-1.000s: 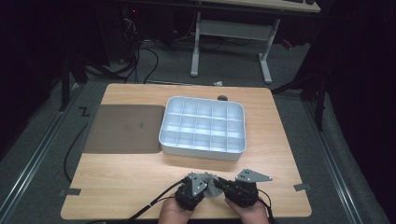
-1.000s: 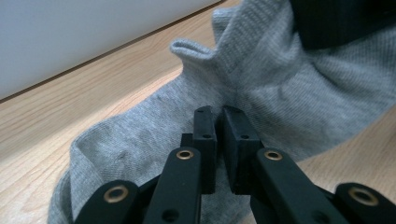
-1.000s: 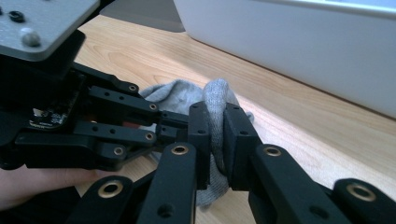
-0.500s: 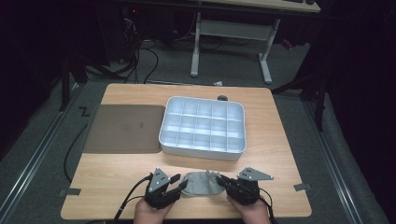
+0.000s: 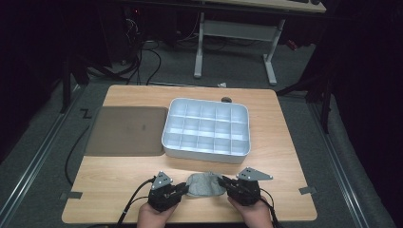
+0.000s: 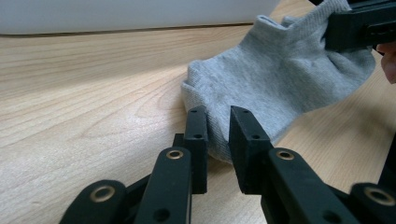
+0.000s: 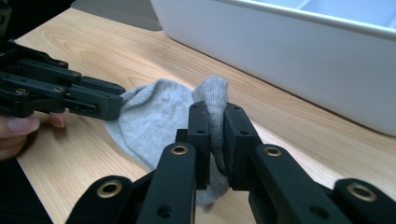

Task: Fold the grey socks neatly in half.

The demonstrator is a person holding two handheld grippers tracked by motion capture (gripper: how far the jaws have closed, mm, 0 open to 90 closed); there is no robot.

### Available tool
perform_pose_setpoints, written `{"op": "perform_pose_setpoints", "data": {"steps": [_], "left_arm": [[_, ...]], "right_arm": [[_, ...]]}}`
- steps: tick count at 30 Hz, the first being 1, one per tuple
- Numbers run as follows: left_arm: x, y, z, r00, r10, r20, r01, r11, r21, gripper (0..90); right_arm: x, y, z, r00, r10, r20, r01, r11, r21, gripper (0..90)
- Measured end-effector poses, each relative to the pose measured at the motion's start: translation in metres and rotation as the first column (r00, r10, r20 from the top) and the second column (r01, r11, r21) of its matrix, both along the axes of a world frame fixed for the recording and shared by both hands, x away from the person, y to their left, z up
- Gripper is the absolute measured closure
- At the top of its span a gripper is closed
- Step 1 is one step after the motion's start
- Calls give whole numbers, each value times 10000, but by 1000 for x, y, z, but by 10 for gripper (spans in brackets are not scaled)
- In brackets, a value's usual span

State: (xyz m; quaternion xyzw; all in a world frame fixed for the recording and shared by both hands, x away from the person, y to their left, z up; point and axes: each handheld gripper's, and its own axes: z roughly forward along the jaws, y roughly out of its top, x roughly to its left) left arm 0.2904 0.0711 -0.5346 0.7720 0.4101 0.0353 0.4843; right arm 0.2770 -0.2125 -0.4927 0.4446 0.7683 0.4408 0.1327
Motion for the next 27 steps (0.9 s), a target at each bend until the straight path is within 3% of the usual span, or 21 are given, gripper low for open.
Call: {"op": "perform_pose_setpoints", "data": {"steps": [10, 18, 27], "left_arm": [[-1, -6, 0, 9995, -299, -70, 298, 9995, -138, 775], [-2, -9, -1, 9987, -493, -105, 491, 9986, -180, 767], [-1, -8, -1, 9985, -541, -100, 539, 9983, -225, 754]], "right_arm": [[3, 26, 7, 9994, 203, 283, -188, 9984, -536, 832], [10, 51, -5, 9991, 394, 122, -377, 9924, -1169, 826], [19, 71, -18, 9971, 692, -307, -718, 9930, -935, 810]]}}
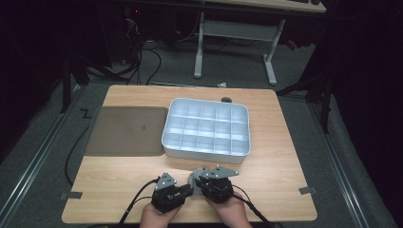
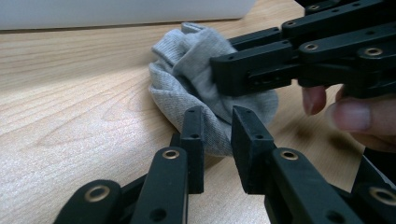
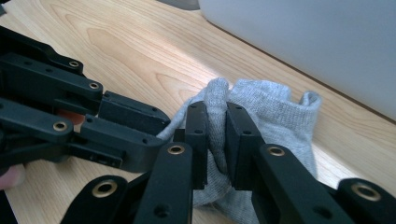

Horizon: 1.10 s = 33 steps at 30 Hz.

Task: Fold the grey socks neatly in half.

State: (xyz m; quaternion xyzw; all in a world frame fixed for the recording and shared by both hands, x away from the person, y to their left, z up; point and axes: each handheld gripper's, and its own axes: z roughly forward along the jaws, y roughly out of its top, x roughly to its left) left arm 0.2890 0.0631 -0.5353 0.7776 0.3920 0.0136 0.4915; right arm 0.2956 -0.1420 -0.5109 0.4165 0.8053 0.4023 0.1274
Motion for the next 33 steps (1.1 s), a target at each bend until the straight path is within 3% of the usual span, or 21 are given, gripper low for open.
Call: {"op": "perform_pose_setpoints", "data": {"steps": [3, 4, 9, 12, 18, 20, 21, 23, 24, 33], "left_arm": [[0, 0, 0, 10000, -3, -5, 3, 10000, 1, 752], [0, 0, 0, 10000, 1, 12, -1, 10000, 11, 751], [0, 0, 0, 10000, 13, -9, -13, 10000, 10, 744], [0, 0, -1, 10000, 23, -1, -23, 10000, 28, 739], [0, 0, -1, 10000, 25, -3, -25, 10000, 19, 738], [0, -1, -1, 10000, 31, 32, -31, 10000, 24, 739], [0, -1, -1, 10000, 33, 35, -33, 10000, 24, 740], [0, -1, -1, 10000, 28, 39, -28, 10000, 22, 744], [0, -1, -1, 10000, 28, 39, -28, 10000, 22, 747], [0, -2, 0, 9999, 4, 107, -5, 10000, 64, 758]], "right_arm": [[2, 1, 0, 10000, 50, -78, -49, 9999, 130, 786], [2, 1, 2, 9999, 150, -53, -148, 9991, 400, 737], [-4, -7, 17, 9991, 97, 406, -124, 9977, 663, 680], [-10, -17, 25, 9969, -125, 780, 88, 9988, 478, 678], [-15, -21, 12, 9989, 74, 455, -78, 9999, 87, 657], [-13, -17, 2, 9992, 117, 374, -108, 9996, -257, 653], [-12, -16, 1, 9991, 79, 409, -64, 9994, -351, 676], [-9, -15, -1, 9987, -58, 505, 90, 9980, -628, 847], [-8, -15, -1, 9985, -99, 543, 132, 9980, -616, 885], [-12, -6, 20, 9953, 374, 895, -397, 9989, 243, 890]]}}
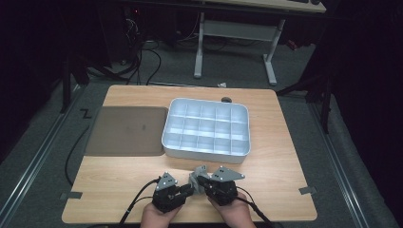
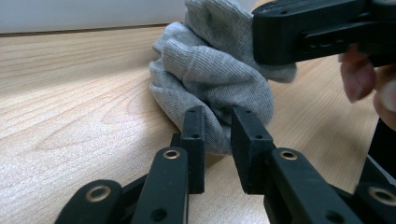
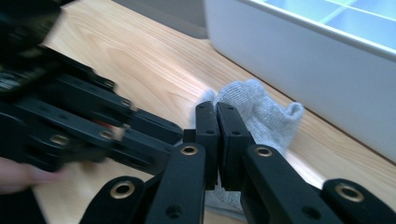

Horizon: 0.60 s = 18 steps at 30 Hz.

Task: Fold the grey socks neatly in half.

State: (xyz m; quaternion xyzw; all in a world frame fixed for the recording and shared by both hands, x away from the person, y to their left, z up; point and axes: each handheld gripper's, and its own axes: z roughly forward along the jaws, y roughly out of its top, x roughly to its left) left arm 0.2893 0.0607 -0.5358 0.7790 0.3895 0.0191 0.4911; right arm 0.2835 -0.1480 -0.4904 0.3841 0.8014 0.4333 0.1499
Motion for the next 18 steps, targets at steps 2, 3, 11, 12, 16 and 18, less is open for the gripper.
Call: {"op": "perform_pose_setpoints", "data": {"steps": [2, 3, 11, 12, 16, 18], "left_arm": [[0, 0, 0, 10000, -4, 5, 4, 10000, 7, 760], [0, 0, 0, 10000, 0, 13, 0, 10000, 46, 761], [3, 1, -1, 9991, -322, -279, 333, 9987, 379, 757], [2, 1, -1, 9991, -330, -259, 341, 9985, 422, 762], [3, 2, -1, 9987, -422, -281, 437, 9974, 571, 755], [2, 11, -1, 9987, -360, -358, 378, 9980, 498, 745]], "right_arm": [[0, 1, 1, 9999, 94, -98, -92, 9998, 169, 890], [0, 4, 1, 9990, 327, -294, -311, 9981, 526, 890], [4, 9, -12, 9945, 591, -859, -523, 9955, 795, 889], [4, 10, -13, 9941, 628, -888, -559, 9954, 782, 889], [5, 10, -20, 9918, 623, -1116, -533, 9952, 817, 888], [6, 8, -24, 9898, 598, -1293, -496, 9955, 808, 888]]}}
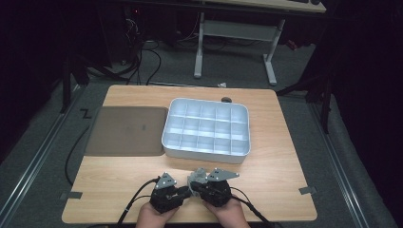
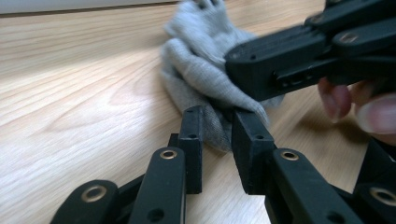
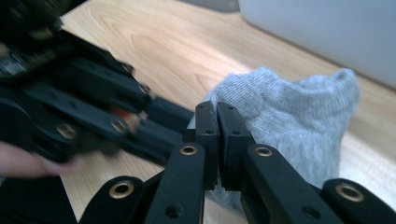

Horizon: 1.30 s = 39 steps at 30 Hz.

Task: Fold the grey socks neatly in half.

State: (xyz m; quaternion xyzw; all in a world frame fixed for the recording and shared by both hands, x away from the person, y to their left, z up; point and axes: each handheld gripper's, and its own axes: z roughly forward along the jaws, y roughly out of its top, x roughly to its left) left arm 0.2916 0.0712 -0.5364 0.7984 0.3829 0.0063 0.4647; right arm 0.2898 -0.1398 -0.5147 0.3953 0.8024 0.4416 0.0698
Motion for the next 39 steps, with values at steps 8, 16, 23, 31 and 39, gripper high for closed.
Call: {"op": "perform_pose_setpoints", "data": {"steps": [8, 16, 23, 31, 39], "left_arm": [[0, 3, -1, 10000, -21, 16, 21, 9999, 160, 830], [0, 5, 0, 9999, -131, -67, 132, 9998, 153, 816], [-1, 12, 24, 9911, 566, 1202, -529, 9980, -343, 863], [14, -19, 17, 9830, 487, 1769, -546, 9981, 284, 900], [19, -20, 8, 9850, 563, 1632, -685, 9952, 702, 900]], "right_arm": [[-1, 4, -6, 9999, 77, -102, -76, 10000, 33, 887], [0, 8, -11, 9998, 155, -158, -163, 9984, -534, 888], [-2, 12, -13, 9996, 244, 159, -229, 9959, -875, 889], [-6, 13, -14, 9987, 270, 425, -227, 9948, -988, 889], [-10, 7, -9, 9979, 295, 584, -248, 9965, -795, 812]]}}
